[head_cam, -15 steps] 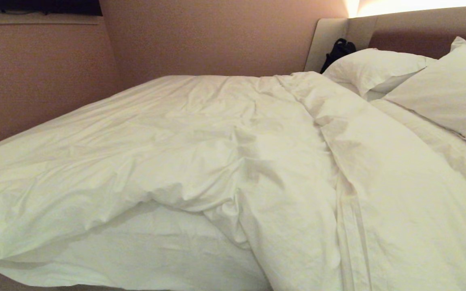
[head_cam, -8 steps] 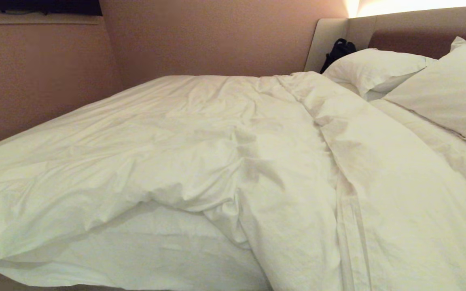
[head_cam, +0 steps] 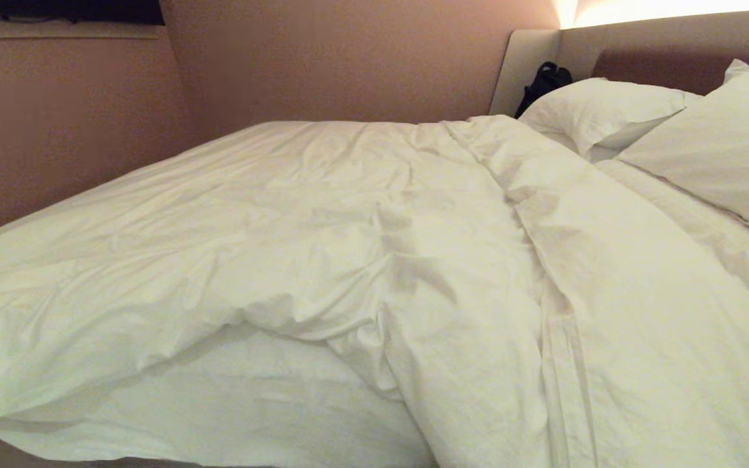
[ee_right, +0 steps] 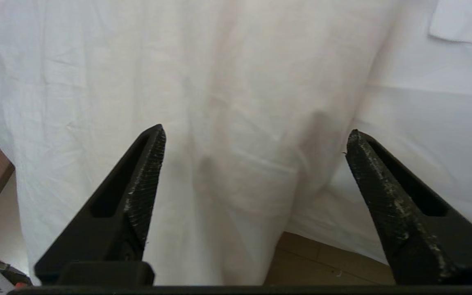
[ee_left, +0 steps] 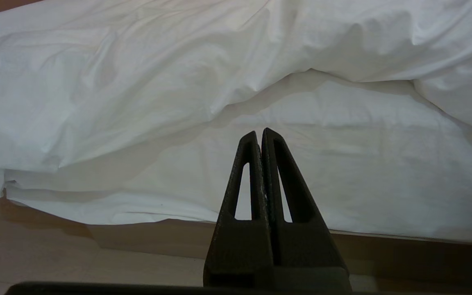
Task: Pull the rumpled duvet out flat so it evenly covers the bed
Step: Flatten the corners of the folded blanket
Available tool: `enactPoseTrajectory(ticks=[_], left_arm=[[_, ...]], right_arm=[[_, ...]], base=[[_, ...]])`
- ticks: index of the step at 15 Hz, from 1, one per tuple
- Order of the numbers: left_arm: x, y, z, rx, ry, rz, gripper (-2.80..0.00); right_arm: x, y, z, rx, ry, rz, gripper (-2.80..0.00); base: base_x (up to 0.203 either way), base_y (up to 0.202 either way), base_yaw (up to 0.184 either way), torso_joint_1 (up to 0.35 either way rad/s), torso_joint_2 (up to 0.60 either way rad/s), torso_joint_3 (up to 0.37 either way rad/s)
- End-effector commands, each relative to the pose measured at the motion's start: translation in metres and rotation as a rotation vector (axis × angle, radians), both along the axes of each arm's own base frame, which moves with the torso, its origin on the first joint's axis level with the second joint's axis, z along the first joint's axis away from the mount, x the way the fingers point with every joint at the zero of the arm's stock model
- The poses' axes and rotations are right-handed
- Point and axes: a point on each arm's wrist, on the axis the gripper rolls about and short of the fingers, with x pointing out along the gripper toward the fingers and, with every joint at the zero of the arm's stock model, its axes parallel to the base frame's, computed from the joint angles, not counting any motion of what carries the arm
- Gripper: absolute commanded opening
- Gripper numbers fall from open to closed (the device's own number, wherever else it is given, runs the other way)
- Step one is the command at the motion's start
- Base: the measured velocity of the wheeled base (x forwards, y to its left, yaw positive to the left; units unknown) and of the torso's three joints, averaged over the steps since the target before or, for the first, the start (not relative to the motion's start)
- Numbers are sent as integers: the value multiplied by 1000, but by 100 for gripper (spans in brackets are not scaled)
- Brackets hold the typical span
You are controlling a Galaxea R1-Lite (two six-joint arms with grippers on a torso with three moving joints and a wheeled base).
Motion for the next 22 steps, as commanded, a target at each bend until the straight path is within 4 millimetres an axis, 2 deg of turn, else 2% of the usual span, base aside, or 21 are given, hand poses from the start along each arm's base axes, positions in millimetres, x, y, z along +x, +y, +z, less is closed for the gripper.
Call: enactPoseTrajectory(ticks=[1,6,13,18,19,20,22], left_arm=[[0,0,0,0,0,1,-280],[0,0,0,0,-2,1,-280],[0,0,0,0,-2,1,-280],[0,0,0,0,-2,1,-280],[0,0,0,0,-2,1,-280],[0,0,0,0,-1,1,-280],[0,0,0,0,0,1,-280]], right_arm=[[2,-1,-6,16,0,7,0],[12,-19,-20,29,11,8,0],[20,13,-25,15,39,101,0],[24,21,-21,12,38,130,0],[23,22,-22,18,41,129,-109],[23,22,-22,18,41,129,-280],[23,22,-22,18,41,129,-280]], base=[[0,0,0,0,0,0],[0,0,0,0,0,0],[0,0,0,0,0,0],[0,0,0,0,0,0],[0,0,0,0,0,0],[0,0,0,0,0,0],[0,0,0,0,0,0]])
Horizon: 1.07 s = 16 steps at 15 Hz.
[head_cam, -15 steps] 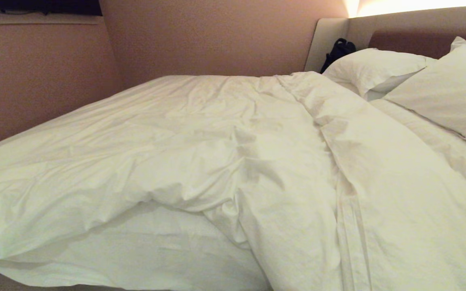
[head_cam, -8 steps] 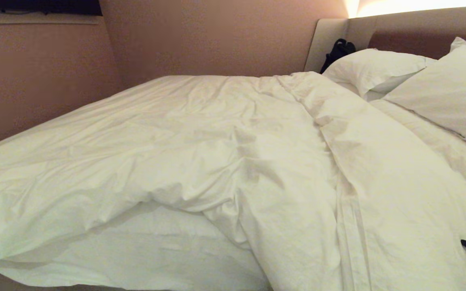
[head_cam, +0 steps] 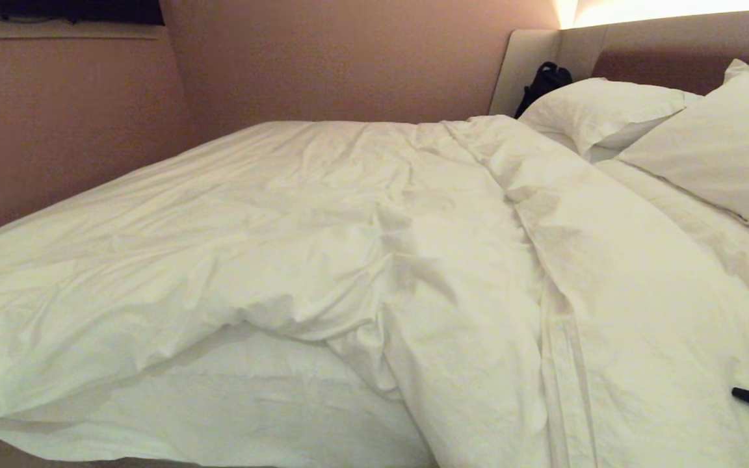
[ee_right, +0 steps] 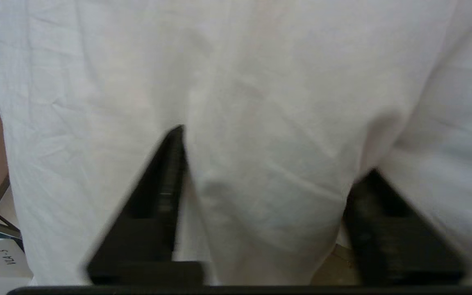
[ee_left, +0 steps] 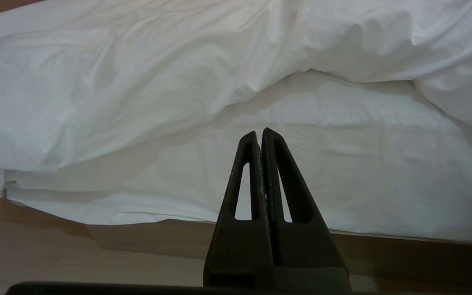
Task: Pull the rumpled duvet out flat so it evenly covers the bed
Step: Flatten the corners of the folded blanket
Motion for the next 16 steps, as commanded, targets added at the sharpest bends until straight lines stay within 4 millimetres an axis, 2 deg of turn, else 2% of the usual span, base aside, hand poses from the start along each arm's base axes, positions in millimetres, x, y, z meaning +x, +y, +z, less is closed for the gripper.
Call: enactPoseTrajectory(ticks=[1,6,10,12,16], left_arm=[[0,0,0,0,-1,0,-280],[0,0,0,0,1,0,-280],[0,0,0,0,-1,0,-280],[0,0,0,0,0,2,-280],[0,0,0,0,-1,0,-280]], right_arm=[[-1,0,1,0,-10,0,-280],[-2,-5,0,-1,-20,-14,-280],[-16,-24,10,-44,-36,-93,-280],[-26,-35,20,-78,-54,-140,-280],[-37,-36,46,-148,-69,-179,-280]], base=[[0,0,0,0,0,0],[0,0,0,0,0,0],[0,0,0,0,0,0],[0,0,0,0,0,0],[0,0,0,0,0,0]])
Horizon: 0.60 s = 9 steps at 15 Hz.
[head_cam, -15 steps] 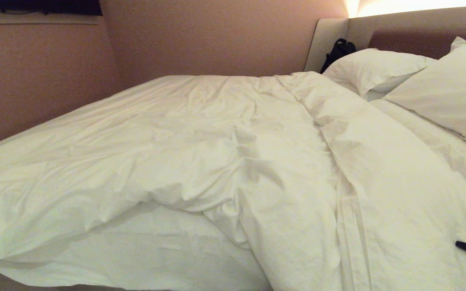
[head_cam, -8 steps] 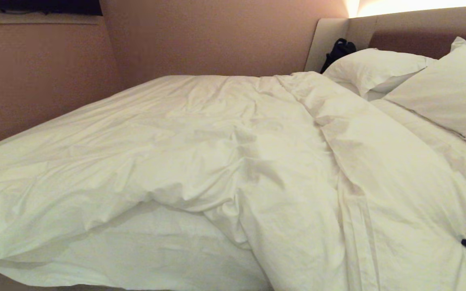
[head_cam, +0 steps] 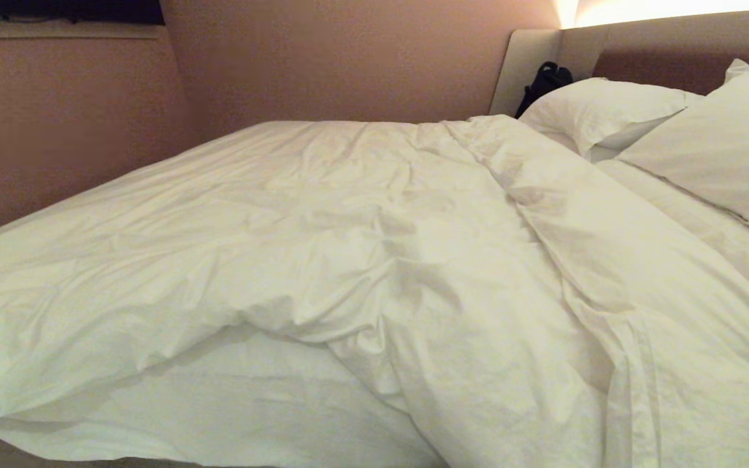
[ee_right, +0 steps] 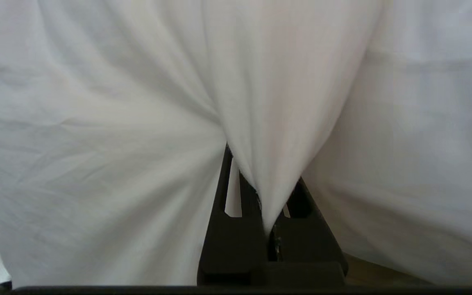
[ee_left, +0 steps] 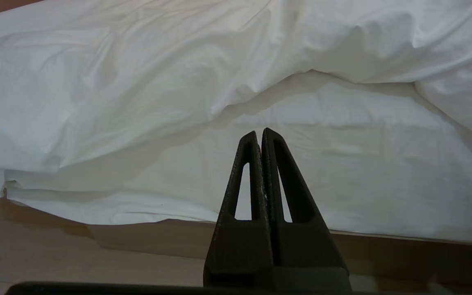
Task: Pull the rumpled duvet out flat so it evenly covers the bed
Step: Flatten the corners of the folded blanket
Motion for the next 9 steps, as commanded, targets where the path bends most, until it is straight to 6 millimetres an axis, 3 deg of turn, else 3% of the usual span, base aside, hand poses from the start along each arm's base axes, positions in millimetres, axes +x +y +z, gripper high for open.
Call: enactPoseTrajectory(ticks=[1,6,9], left_arm=[[0,0,0,0,-1,0,-280],[0,0,0,0,0,0,-280],[0,0,0,0,1,0,-280]], right_arm=[[-5,4,22,-15,-9,-8,-280],[-10,-17,76,-13,12,-55,-280],[-10,-35,85,21,66,-79,-280]], base=[[0,0,0,0,0,0],[0,0,0,0,0,0],[0,0,0,0,0,0]])
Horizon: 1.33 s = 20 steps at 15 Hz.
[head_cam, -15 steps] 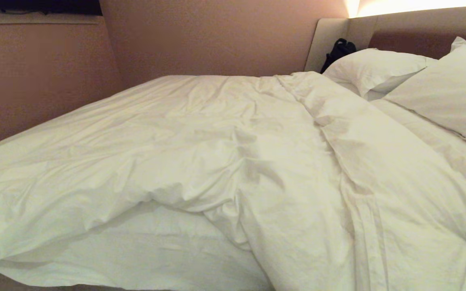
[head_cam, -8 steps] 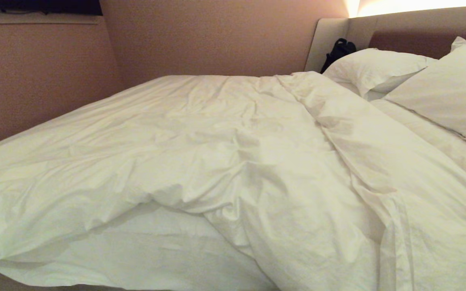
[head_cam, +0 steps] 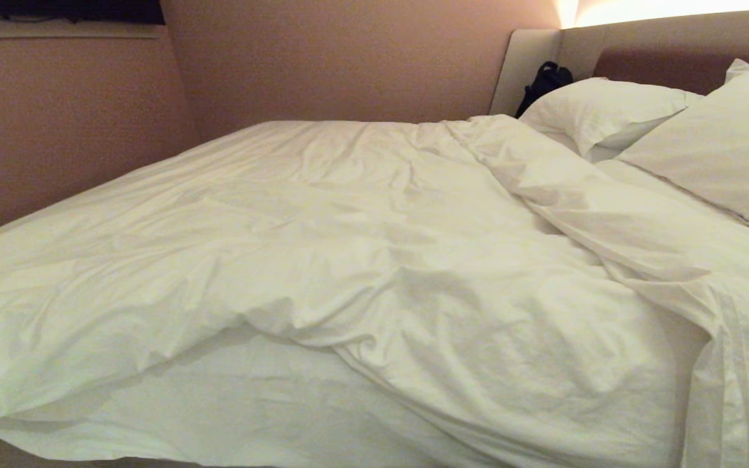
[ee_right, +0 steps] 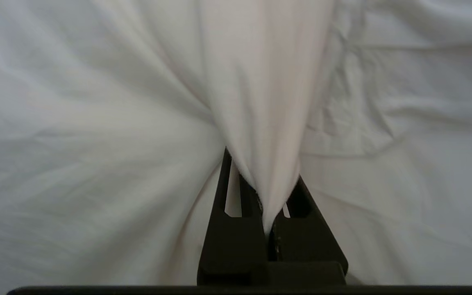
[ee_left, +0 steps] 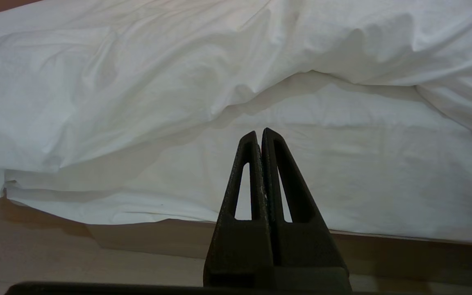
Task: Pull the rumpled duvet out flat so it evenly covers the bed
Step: Flatten the corners of the folded blanket
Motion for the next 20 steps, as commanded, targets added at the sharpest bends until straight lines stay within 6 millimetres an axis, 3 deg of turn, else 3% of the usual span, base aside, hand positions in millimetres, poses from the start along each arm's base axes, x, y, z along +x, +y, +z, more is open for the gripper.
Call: enactPoseTrajectory(ticks=[1,7,16,17,18,20], left_arm=[[0,0,0,0,-1,0,-280],[0,0,0,0,0,0,-280],[0,0,0,0,-1,0,-280],[0,0,0,0,-1,0,-280],[0,0,0,0,0,0,-280],[0,0,0,0,0,0,-280]], right_arm=[[-7,9,-6,255,107,-11,-280],[-8,-11,-9,291,167,-41,-280],[-6,-13,-17,295,184,-32,-280],[-6,-13,-18,291,200,-34,-166],[-6,-13,-18,286,212,-35,0],[-7,-11,-16,280,220,-36,0]], base=[[0,0,0,0,0,0],[0,0,0,0,0,0],[0,0,0,0,0,0],[0,0,0,0,0,0],[0,0,0,0,0,0],[0,0,0,0,0,0]])
